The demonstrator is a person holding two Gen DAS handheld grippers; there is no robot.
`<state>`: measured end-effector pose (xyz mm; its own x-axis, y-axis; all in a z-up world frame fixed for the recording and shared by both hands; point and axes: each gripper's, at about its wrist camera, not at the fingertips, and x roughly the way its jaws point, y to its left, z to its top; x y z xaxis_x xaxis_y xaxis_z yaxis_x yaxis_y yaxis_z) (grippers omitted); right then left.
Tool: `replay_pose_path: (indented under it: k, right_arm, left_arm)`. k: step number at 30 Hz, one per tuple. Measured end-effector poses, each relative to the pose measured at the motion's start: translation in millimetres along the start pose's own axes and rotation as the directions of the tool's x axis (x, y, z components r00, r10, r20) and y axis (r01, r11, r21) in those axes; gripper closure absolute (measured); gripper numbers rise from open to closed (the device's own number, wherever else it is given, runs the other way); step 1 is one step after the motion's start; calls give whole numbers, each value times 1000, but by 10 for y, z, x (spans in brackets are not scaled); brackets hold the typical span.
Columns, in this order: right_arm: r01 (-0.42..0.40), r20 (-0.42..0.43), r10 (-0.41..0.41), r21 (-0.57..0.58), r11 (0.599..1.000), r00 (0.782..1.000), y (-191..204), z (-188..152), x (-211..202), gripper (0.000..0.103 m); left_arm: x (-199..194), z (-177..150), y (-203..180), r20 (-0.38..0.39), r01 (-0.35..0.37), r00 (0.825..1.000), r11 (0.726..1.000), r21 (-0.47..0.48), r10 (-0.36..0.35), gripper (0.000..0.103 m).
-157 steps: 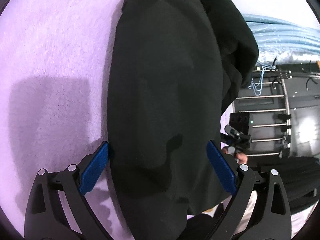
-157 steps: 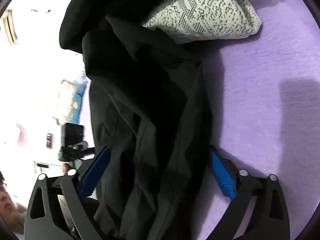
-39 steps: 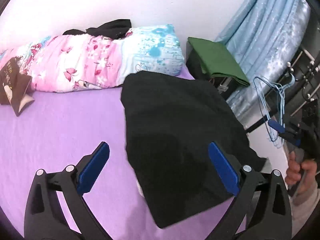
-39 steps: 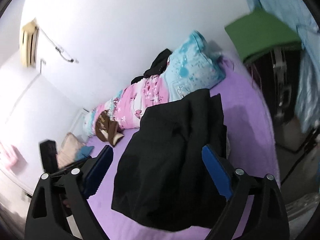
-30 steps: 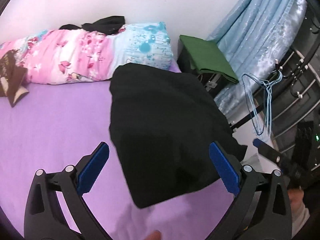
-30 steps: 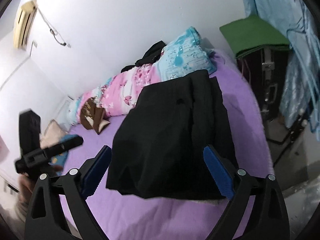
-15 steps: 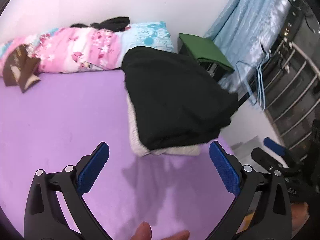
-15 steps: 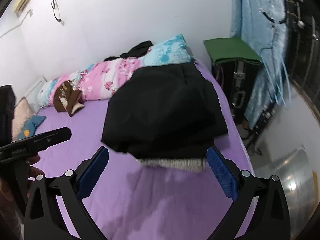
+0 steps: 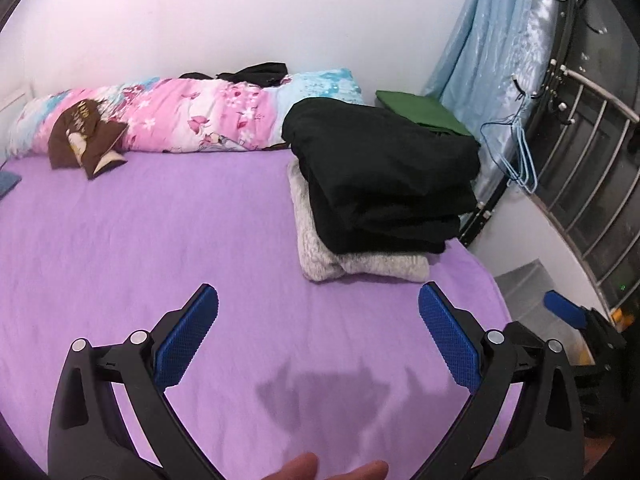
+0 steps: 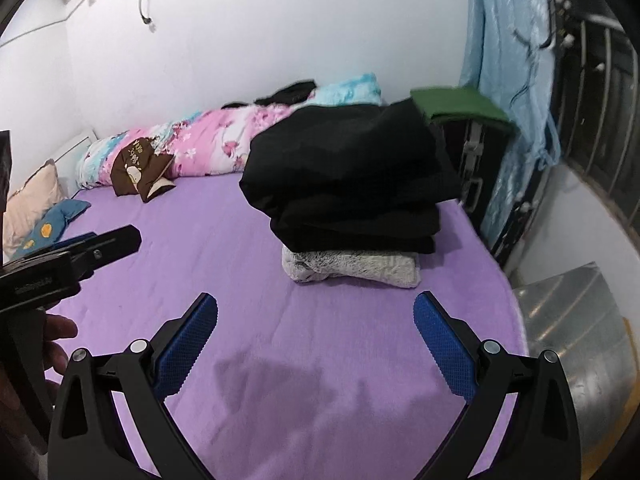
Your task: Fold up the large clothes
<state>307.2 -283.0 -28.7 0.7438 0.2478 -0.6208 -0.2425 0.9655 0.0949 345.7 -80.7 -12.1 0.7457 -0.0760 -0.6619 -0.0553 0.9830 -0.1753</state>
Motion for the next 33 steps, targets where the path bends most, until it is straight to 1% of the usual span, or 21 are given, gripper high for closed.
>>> replay_pose_path:
  k: [3,5,6,7,8,9,10,12,14,15,17,21,25,30,33]
  right_arm:
    - [10,35,-11,27,1000,999,80,-313,-407,6]
    - [17,42,-20,50,999,999,141,-549,-742,6]
    - [20,46,-23,58,998,999,161,-621,-857,6]
    - [38,56,-41,61,997,998,210,-740,-1057,6]
    - [53,55,-55,53,997,997,266,-834,-1224,6]
    - [53,51,-56,50,997,997,337,-927,-1438,6]
    - [48,55,-51,54,997,997,380,-987,-1599,6]
    - [55,59,-57,32,998,997,484,-1083,-1869,6]
    - [63,92,-66,30,998,994,553,-1153,-2110,6]
    - [52,110,-56,37,998,992,585,-1180,-2228,6]
    - [50,119,-54,41,998,991,665,-1242,-2421,6]
    - [51,153,-55,33,998,987,796,-1346,-2664,6]
    - [73,160,-73,10,997,984,867,-1380,-2746,6]
    - [85,179,-86,10,996,980,889,-1360,-2831,6]
    - [80,192,-82,17,997,978,881,-1350,-2893,6]
  left_arm:
    - [-322,-309,-83,36,5,999,1000,24,-6,6]
    - [-666,-550,-122,50,8,999,1000,21,-9,6]
    - [-798,-634,-150,59,16,998,999,30,-18,6]
    - [-1014,-771,-188,64,18,998,999,48,-21,6]
    - [-1183,-878,-207,56,14,998,999,51,-17,6]
    - [-1313,-954,-214,48,26,998,999,45,-28,6]
    - [-1493,-1060,-210,38,48,998,998,40,-49,6]
    - [-1706,-1207,-212,11,22,1000,999,40,-22,6]
    - [-1936,-1333,-195,17,30,999,999,29,-30,6]
    - [-2069,-1396,-193,27,19,999,999,31,-20,6]
    - [-2241,-1482,-190,32,15,999,999,33,-16,6]
    - [-2501,-1561,-183,49,8,999,999,34,-10,6]
    - [-2686,-1599,-185,61,12,998,1000,28,-14,6]
    - [-2796,-1563,-194,81,4,997,1000,29,-7,6]
    - [-2777,-1565,-234,64,16,998,999,43,-18,6]
